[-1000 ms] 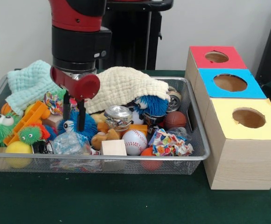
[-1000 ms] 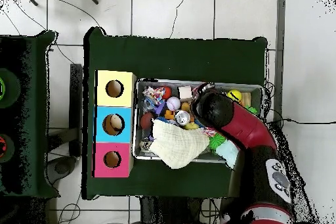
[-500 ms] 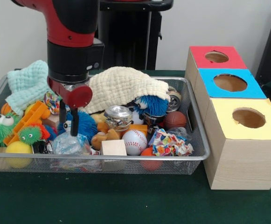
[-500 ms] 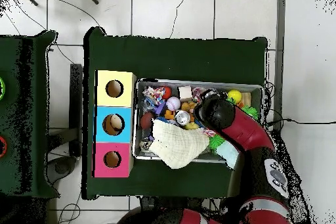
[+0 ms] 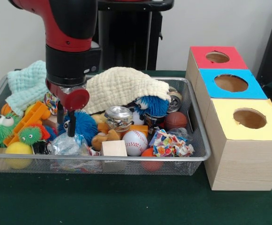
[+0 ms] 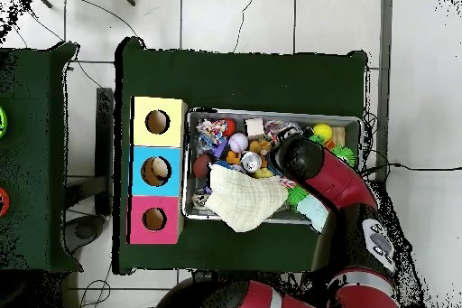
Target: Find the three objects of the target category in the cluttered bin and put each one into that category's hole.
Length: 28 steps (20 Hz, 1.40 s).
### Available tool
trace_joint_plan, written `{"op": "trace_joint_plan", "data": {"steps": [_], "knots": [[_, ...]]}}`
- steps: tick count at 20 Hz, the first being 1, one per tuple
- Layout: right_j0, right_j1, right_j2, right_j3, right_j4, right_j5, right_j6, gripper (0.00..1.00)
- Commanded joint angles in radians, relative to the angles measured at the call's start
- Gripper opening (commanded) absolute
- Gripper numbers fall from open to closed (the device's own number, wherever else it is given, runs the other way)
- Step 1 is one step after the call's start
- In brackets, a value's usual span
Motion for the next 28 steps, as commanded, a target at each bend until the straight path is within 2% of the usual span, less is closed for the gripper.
{"op": "trace_joint_plan", "data": {"steps": [1, 9, 20, 28], "knots": [[-0.001, 0.066, 0.047, -0.033, 0.047, -0.050, 0.195, 1.00], [-0.009, 0.065, 0.055, -0.046, 0.043, -0.029, 0.173, 1.00], [0.047, 0.066, -0.009, -0.109, 0.066, 0.070, 0.207, 1.00], [0.054, 0.067, -0.011, -0.131, 0.072, 0.093, 0.192, 1.00]]}}
